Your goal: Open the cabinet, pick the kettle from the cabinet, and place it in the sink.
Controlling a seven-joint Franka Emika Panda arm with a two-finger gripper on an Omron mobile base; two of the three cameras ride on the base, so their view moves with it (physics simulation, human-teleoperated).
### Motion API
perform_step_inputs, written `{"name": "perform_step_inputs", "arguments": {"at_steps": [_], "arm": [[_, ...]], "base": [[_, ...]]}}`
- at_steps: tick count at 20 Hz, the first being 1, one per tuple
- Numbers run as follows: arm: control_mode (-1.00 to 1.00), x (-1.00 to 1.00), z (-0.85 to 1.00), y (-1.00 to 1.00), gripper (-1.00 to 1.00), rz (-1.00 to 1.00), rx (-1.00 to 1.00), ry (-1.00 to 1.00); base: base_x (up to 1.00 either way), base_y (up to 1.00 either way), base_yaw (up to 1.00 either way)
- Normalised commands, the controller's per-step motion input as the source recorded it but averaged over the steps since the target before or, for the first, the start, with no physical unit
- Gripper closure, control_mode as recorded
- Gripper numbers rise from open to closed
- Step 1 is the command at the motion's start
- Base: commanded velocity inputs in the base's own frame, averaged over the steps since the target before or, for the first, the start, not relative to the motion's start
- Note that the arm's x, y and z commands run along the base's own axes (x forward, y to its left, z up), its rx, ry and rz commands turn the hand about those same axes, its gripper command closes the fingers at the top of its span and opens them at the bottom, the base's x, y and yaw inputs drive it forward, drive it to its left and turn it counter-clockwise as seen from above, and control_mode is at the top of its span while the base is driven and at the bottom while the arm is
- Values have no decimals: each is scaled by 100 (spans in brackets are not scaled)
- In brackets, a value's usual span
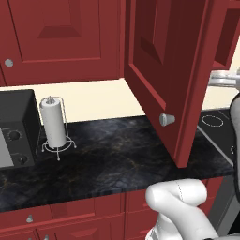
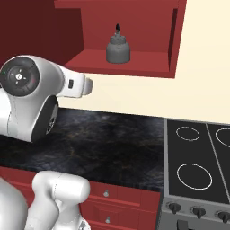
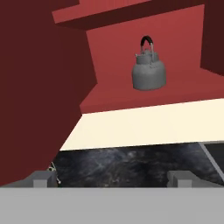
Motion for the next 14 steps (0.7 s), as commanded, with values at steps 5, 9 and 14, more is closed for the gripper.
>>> {"name": "perform_step_inputs", "arguments": {"at_steps": [5, 9, 14], "arm": [[-100, 42, 7, -12, -100, -8, -1, 5], [-100, 36, 6, -16, -100, 0, 0, 0], [-100, 31, 4, -21, -100, 3, 2, 0]], "base": [[0, 0, 0], [0, 0, 0], [0, 0, 0]]}}
